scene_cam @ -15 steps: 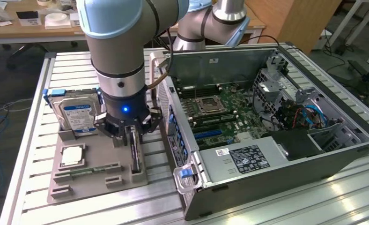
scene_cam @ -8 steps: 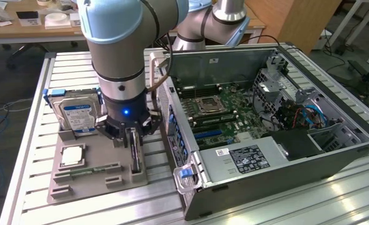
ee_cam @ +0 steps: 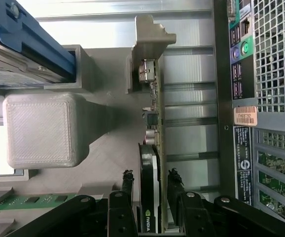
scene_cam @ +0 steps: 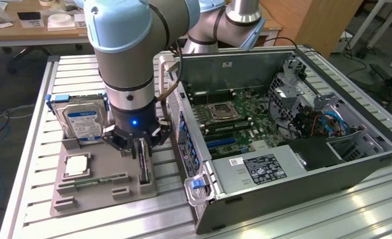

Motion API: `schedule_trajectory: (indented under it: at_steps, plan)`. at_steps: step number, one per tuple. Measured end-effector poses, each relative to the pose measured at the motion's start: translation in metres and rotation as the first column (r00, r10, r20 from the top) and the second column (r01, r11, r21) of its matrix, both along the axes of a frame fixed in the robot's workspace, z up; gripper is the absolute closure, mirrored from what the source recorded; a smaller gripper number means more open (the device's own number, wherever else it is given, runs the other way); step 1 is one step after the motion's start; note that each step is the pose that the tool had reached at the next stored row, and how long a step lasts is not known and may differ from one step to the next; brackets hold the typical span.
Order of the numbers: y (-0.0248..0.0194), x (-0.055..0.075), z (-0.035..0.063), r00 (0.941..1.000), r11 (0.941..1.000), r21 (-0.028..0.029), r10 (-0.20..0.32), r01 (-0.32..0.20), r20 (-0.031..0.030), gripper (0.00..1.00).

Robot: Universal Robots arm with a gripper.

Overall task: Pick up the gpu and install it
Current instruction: 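Pick up the gpu and move the gpu toward the slot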

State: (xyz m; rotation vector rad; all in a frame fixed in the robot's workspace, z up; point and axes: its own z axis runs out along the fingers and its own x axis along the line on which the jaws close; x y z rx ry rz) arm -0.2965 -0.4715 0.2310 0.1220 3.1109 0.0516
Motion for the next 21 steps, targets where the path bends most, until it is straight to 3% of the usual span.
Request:
schedule_trajectory:
  at_steps: [7, 21]
  plan:
    - [0.0029, 0.0001, -0.0007, 1.0000, 1.0000, 0.0043, 0.000, 0.000, 0.0002, 0.58]
    - [0.0030, 0.0000, -0.0034, 1.0000, 1.0000, 0.0044, 0.000, 0.000, 0.0000, 0.58]
